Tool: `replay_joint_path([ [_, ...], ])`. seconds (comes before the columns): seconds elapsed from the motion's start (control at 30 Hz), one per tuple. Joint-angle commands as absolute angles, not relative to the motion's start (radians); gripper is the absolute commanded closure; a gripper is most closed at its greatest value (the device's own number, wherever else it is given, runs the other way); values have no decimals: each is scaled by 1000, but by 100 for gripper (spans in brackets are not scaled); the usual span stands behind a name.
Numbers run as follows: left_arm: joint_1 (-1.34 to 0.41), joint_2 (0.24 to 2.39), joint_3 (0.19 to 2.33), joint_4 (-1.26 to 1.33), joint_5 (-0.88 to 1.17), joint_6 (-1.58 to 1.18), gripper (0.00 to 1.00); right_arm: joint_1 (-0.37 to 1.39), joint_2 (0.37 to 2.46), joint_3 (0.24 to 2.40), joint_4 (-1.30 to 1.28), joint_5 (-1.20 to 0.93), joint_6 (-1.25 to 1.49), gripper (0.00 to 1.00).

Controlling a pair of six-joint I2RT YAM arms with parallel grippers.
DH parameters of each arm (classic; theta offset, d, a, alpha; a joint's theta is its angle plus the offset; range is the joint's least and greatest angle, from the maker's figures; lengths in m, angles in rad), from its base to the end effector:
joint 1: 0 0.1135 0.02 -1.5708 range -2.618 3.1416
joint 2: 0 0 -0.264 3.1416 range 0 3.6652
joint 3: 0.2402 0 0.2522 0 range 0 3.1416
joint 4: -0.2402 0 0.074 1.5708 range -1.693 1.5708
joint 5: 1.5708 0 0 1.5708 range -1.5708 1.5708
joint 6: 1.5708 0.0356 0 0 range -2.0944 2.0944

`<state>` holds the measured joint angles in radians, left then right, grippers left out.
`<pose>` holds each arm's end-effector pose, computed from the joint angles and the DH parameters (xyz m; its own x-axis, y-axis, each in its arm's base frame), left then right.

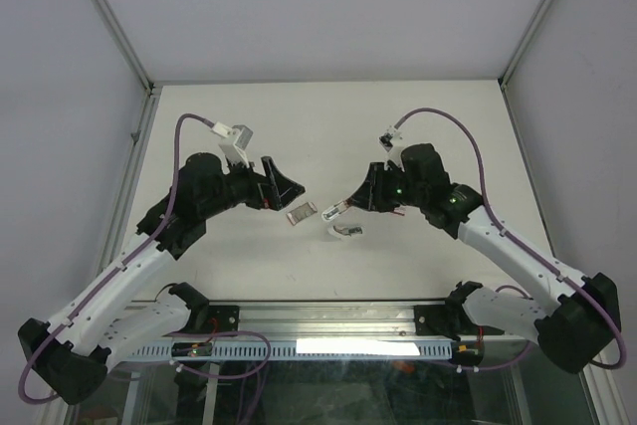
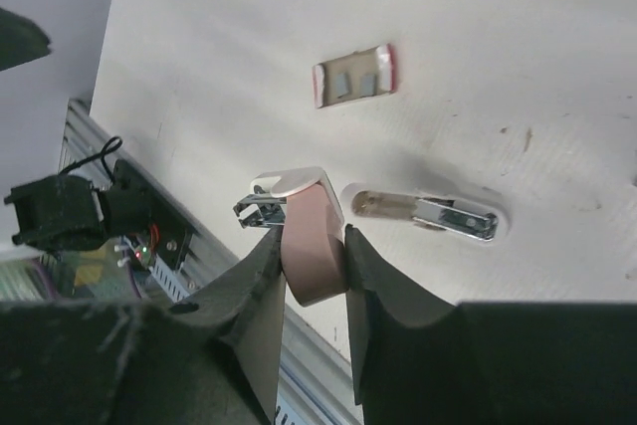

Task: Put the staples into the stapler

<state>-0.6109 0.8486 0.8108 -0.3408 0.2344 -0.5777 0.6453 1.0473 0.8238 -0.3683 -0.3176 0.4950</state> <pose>0.1537 -0.1178 0.3221 -0.6548 -0.1899 -0.7315 0.4501 0.6795 -0.5793 0.1768 0.1470 0.2862 -0.7620 -0.0087 -0.6476 -0.4733 0.6901 0.5476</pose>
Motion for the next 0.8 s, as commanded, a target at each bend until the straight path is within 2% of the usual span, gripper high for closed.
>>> replay_joint_path([
  [0.0,-558,898,880,-395,172,-419,1,577,1110,876,-326,-295,552,83],
  [0.3,-546,919,879,-393,12,-304,1,537,1263,880,-278,-231,574,83],
  [0.77,-546,904,841,-390,-26,-271,1,526,1484,931,-263,-147,600,84],
])
